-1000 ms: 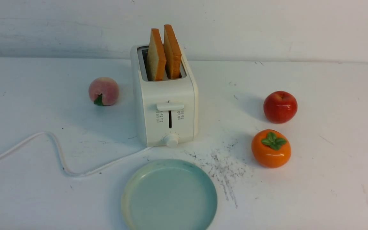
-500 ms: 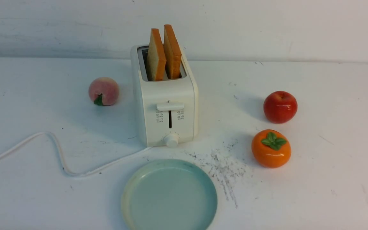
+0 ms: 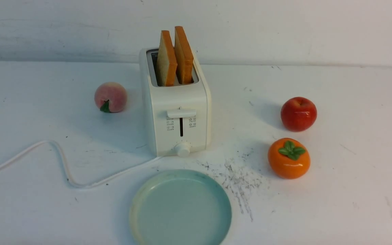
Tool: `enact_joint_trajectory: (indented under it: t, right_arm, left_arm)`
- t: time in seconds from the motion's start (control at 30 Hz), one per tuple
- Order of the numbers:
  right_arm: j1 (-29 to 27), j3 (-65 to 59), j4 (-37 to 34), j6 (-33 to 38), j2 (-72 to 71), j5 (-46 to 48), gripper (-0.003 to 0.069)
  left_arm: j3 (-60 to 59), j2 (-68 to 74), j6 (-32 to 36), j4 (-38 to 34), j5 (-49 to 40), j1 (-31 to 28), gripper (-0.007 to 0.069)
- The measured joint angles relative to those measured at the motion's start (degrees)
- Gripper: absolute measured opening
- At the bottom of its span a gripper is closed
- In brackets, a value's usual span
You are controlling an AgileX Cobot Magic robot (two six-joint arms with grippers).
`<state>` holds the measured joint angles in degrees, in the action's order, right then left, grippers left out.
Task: Take toasted bread from bread machine on white table place on plate.
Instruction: 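Grasp the toast slice in the toaster and pull it up out of the slot with the right gripper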
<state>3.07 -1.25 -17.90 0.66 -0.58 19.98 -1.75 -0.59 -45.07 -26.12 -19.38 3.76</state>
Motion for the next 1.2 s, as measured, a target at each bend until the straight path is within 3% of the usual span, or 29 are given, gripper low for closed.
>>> enact_joint_trajectory:
  t: [0.1, 0.17, 0.37, 0.57, 0.73, 0.83, 0.93, 1.03, 1.2]
  right_arm:
    - [0.0, -0.2, -12.3, -7.0, 0.0, -3.6, 0.0240]
    - [0.0, -0.2, -18.8, -9.7, 0.0, -6.6, 0.0240]
    - [0.0, -0.2, -30.8, -11.9, 0.0, -13.0, 0.0240]
    - [0.0, 0.5, -34.8, -11.8, 0.0, -16.8, 0.0220]
    - [0.0, 8.0, -32.1, -4.6, 0.3, -19.0, 0.0116]
    - [0.0, 17.7, -28.7, 7.9, 4.8, -19.6, 0.0001]
    - [0.0, 24.0, -27.7, 15.4, 11.0, -17.3, -0.0015]
    - [0.0, 32.7, -27.2, 23.1, 22.3, -7.9, -0.0005]
    - [0.0, 44.4, -25.9, 25.8, 45.6, 12.7, -0.0002]
  left_arm:
    - [0.0, 0.0, -8.1, -16.1, 0.8, 0.0, 0.0237]
    - [0.0, 0.0, -9.7, -21.8, 1.6, 0.0, 0.0237]
    - [0.0, 0.0, -10.4, -25.0, 5.5, 0.0, 0.0237]
    - [0.0, 0.0, -10.9, -26.3, 9.4, 0.0, 0.0237]
    - [0.0, 0.0, -10.8, -27.9, 11.4, 0.0, 0.0234]
    - [0.0, 0.0, -9.0, -28.2, 12.8, 0.0, 0.0209]
    - [0.0, 0.0, -6.7, -28.3, 13.5, 0.0, 0.0179]
    - [0.0, 0.0, -3.7, -28.4, 13.8, 0.0, 0.0122]
    - [0.0, 0.0, -0.2, -28.5, 12.9, 0.0, 0.0020]
